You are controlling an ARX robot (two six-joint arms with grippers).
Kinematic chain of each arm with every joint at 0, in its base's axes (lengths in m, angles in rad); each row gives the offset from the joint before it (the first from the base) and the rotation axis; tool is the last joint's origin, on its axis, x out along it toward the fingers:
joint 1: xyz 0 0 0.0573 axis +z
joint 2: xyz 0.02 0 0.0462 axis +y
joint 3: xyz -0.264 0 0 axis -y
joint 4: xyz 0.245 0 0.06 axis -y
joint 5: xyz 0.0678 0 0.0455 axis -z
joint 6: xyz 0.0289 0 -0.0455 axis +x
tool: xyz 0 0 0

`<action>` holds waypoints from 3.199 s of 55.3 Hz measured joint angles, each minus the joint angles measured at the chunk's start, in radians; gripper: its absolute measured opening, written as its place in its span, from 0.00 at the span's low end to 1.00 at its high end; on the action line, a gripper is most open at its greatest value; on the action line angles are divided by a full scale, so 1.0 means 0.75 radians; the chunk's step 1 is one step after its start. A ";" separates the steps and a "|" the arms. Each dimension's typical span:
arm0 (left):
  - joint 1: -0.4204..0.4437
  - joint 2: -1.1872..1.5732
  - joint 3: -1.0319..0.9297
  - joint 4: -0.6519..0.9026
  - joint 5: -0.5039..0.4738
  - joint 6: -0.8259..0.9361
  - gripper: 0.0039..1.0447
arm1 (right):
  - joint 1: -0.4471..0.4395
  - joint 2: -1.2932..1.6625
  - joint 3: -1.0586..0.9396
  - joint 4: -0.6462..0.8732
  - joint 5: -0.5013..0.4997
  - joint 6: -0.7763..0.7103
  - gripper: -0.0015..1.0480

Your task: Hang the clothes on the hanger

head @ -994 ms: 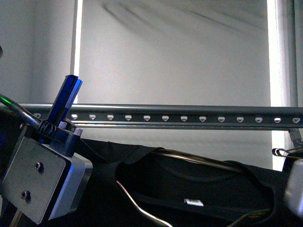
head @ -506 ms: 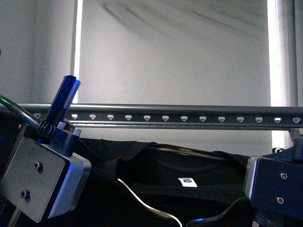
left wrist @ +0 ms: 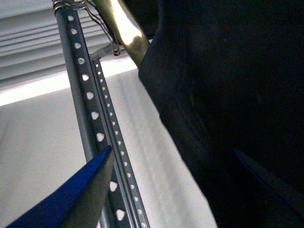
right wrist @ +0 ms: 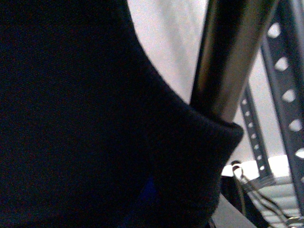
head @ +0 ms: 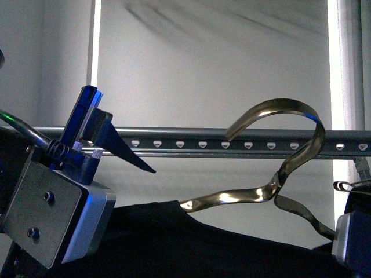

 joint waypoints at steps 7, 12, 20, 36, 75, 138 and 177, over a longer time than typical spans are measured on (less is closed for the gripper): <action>0.001 0.000 0.000 0.001 -0.001 0.000 0.91 | -0.059 0.004 0.020 -0.158 0.000 0.087 0.08; 0.001 -0.001 0.005 0.005 -0.001 0.000 0.94 | -0.131 0.027 0.064 -0.350 0.000 0.169 0.07; 0.001 -0.001 0.006 0.004 -0.016 -0.001 0.95 | -0.218 0.067 0.125 -0.557 -0.044 0.386 0.02; 0.001 -0.001 0.006 0.004 -0.037 -0.001 0.94 | -0.273 0.013 0.222 -0.756 -0.166 0.821 0.03; -0.017 -0.074 0.224 0.121 -0.536 -1.759 0.94 | -0.234 -0.063 0.314 -0.752 -0.030 0.941 0.03; 0.188 -0.711 -0.947 0.612 -0.932 -2.753 0.03 | -0.087 0.476 1.230 -1.047 0.495 0.877 0.03; 0.188 -1.198 -1.341 0.513 -0.932 -2.750 0.03 | 0.002 0.632 1.303 -1.054 0.693 0.747 0.03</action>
